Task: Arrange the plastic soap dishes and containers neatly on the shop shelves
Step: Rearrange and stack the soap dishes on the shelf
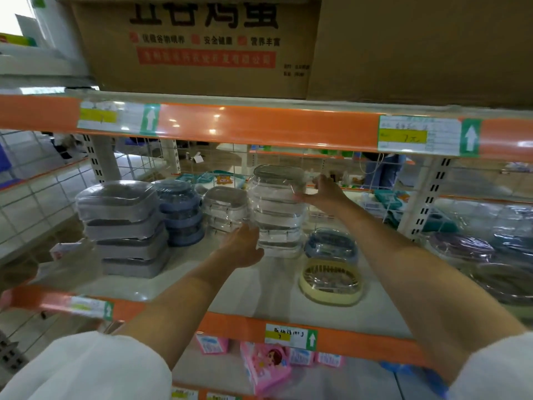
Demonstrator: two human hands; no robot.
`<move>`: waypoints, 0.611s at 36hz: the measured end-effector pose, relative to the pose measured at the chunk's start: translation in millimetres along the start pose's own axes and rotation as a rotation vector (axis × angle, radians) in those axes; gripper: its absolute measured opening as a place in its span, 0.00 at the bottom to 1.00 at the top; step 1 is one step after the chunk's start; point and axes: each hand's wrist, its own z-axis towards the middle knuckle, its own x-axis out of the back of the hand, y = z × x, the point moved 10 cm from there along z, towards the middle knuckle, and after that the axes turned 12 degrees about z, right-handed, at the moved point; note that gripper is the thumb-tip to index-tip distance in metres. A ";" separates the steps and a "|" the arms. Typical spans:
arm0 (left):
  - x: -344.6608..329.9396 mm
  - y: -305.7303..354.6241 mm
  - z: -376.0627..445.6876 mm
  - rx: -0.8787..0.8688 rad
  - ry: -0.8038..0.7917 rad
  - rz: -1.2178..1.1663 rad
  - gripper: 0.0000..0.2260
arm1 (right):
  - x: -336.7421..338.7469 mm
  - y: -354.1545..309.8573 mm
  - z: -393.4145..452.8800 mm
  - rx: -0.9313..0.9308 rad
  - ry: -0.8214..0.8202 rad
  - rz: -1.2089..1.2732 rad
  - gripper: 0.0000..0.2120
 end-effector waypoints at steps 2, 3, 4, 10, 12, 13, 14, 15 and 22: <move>-4.2 7.0 0.7 -0.012 -0.014 -0.016 0.21 | 6.9 16.9 -7.6 -0.007 -0.027 -0.065 0.39; -6.0 10.6 0.8 -0.019 -0.018 -0.018 0.21 | 10.4 26.6 -12.7 -0.014 -0.042 -0.107 0.37; -8.0 14.0 1.4 -0.022 -0.024 -0.010 0.21 | 14.1 35.5 -20.5 -0.022 -0.067 -0.161 0.36; -11.5 46.2 3.9 -0.051 -0.044 0.066 0.24 | 52.4 87.5 -56.0 -0.093 -0.101 -0.316 0.34; -12.7 59.2 5.3 -0.063 -0.050 0.059 0.24 | 62.5 98.3 -64.5 -0.095 -0.109 -0.337 0.35; -13.1 65.3 5.5 -0.066 -0.052 0.054 0.24 | 66.7 103.9 -66.9 -0.089 -0.105 -0.342 0.36; -14.0 71.6 5.4 -0.074 -0.057 0.050 0.24 | 71.0 109.3 -70.1 -0.090 -0.103 -0.344 0.35; -14.0 78.2 4.2 -0.082 -0.058 0.045 0.25 | 74.2 113.2 -73.1 -0.082 -0.104 -0.342 0.35; -21.3 112.0 -9.3 -0.127 -0.030 -0.045 0.26 | 74.9 155.6 -91.9 -0.160 -0.144 -0.287 0.31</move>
